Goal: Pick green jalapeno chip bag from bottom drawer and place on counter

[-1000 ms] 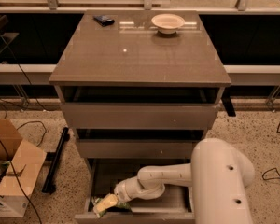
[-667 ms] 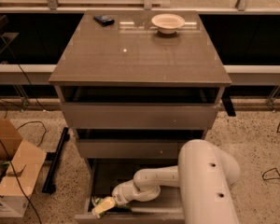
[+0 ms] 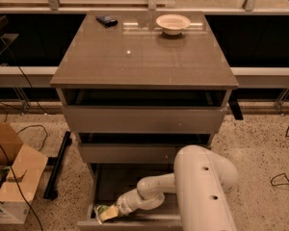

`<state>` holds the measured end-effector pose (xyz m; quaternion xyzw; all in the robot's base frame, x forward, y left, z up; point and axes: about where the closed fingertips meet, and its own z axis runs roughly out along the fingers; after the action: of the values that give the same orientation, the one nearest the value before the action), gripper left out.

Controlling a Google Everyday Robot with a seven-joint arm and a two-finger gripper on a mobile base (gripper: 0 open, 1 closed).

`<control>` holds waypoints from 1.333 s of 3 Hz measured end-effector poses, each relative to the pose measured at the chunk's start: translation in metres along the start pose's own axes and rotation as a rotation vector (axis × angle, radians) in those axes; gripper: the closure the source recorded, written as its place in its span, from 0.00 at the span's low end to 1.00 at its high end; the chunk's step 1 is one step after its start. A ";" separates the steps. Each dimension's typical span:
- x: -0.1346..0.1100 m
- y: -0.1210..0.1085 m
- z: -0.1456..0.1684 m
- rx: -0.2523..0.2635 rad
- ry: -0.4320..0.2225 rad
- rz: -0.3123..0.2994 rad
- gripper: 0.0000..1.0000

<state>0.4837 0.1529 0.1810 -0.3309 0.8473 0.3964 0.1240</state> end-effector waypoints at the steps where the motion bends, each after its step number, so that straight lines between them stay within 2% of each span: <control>1: -0.002 0.001 -0.008 0.006 -0.017 0.000 0.61; 2: -0.013 0.012 -0.025 -0.006 -0.061 -0.032 0.85; 3: -0.039 0.031 -0.069 -0.064 -0.171 -0.107 1.00; 4: -0.047 0.050 -0.121 -0.163 -0.256 -0.173 1.00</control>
Offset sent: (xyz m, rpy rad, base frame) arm 0.0107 -0.0156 0.0668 0.1093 -0.1179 -0.0181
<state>0.4925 0.1063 0.3120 -0.3584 0.7582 0.4904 0.2372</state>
